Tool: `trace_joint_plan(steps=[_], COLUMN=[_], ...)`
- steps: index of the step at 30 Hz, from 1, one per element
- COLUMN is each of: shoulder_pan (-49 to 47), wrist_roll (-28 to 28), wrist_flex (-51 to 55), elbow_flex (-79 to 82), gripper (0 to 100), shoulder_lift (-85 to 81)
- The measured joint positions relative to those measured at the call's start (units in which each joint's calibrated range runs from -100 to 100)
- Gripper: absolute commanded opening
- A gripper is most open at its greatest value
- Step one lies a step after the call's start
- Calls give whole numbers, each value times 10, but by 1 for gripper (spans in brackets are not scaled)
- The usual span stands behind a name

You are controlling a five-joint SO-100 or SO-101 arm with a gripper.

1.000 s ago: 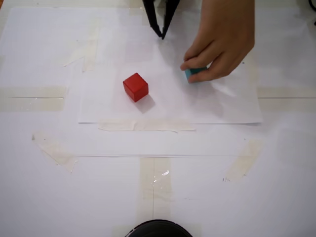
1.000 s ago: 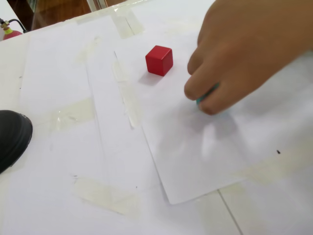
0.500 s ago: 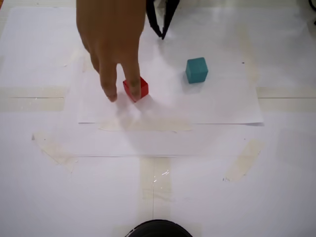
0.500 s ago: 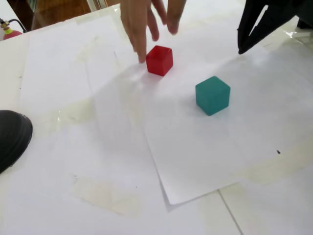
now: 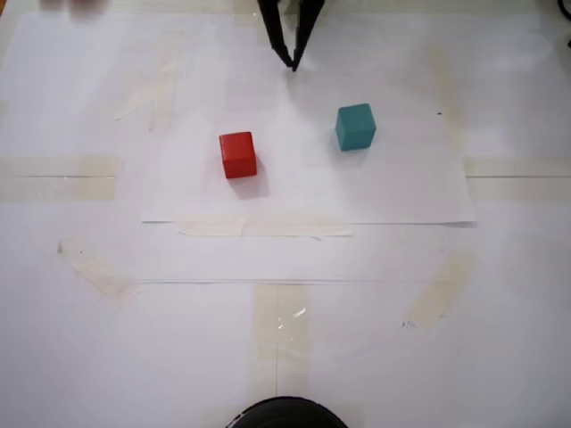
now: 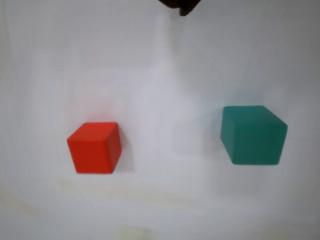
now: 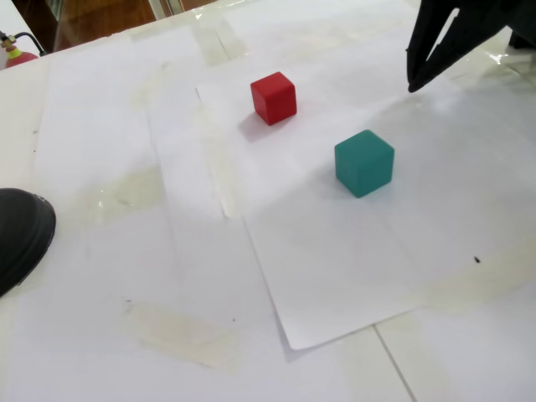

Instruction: Put the red cube on the top of the blue cube.

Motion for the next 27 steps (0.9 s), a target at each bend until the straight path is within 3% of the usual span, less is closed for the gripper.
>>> trace_joint_plan(steps=[5, 15, 27], shoulder_pan=[0, 62, 113], wrist_roll=[19, 22, 72], wrist_flex=[-1, 172, 165], elbow_flex=[-17, -215, -519], gripper=[0, 0, 0], shoulder_lift=[0, 10, 351])
